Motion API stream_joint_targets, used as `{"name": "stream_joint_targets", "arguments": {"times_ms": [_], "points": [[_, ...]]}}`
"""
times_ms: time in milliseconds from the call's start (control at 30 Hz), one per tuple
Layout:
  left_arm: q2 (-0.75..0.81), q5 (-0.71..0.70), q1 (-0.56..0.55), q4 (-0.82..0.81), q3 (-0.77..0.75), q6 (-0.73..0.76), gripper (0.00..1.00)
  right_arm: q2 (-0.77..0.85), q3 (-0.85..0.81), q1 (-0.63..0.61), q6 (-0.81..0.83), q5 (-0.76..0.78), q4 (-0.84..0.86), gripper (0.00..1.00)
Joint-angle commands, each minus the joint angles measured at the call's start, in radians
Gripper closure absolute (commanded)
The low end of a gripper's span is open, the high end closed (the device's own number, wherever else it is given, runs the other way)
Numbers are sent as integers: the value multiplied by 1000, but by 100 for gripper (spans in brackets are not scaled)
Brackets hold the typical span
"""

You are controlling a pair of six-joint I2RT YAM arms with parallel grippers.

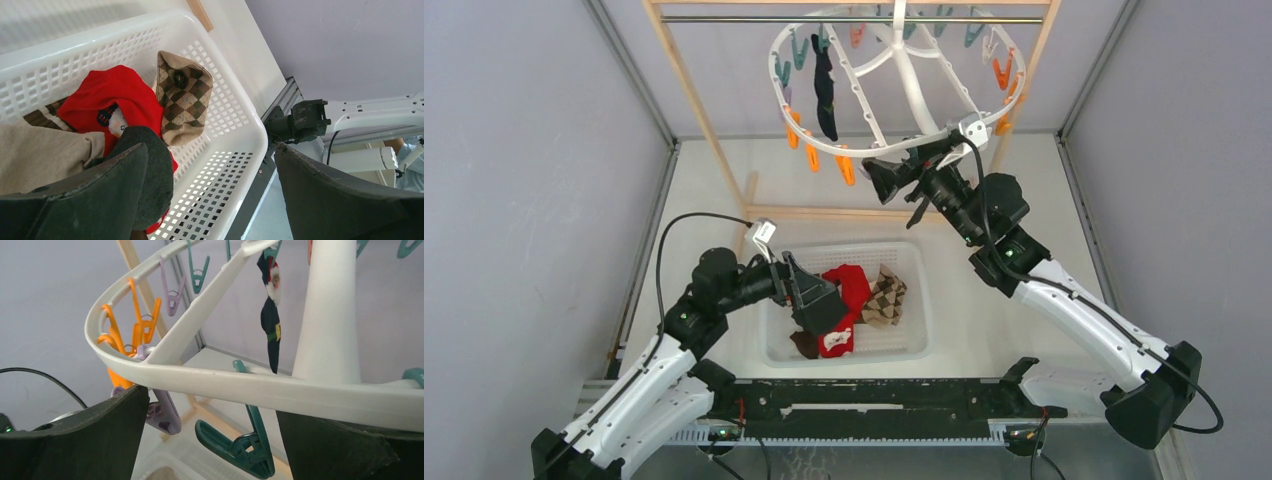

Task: Remove the socks clipped to the hanger
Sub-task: Adjust the hanger on the clothesline.

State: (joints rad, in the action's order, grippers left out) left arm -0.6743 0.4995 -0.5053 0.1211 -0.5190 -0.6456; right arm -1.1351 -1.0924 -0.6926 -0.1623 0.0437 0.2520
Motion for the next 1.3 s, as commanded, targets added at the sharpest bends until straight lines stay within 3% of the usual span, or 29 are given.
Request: {"name": "stream_joint_targets", "arguments": {"times_ms": [0,333,633,900,1267], "points": [[-4,-3,5,-31,-64,21,0,40,-40,26,-26,-116,79,0],[-8,-3,5,-31,-66,21,0,24,-39,162,-259,-291,140,0],[-6,-6,5,-31,-62,21,0,34,-58,261,-458,-298,79,0],[-6,-6,6,-37,-58,20,0,46,-128,274,-450,-198,-140,0],[-22,-4,5,-52,-61,15,0,79,-130,268,-435,-145,-188,0]]}}
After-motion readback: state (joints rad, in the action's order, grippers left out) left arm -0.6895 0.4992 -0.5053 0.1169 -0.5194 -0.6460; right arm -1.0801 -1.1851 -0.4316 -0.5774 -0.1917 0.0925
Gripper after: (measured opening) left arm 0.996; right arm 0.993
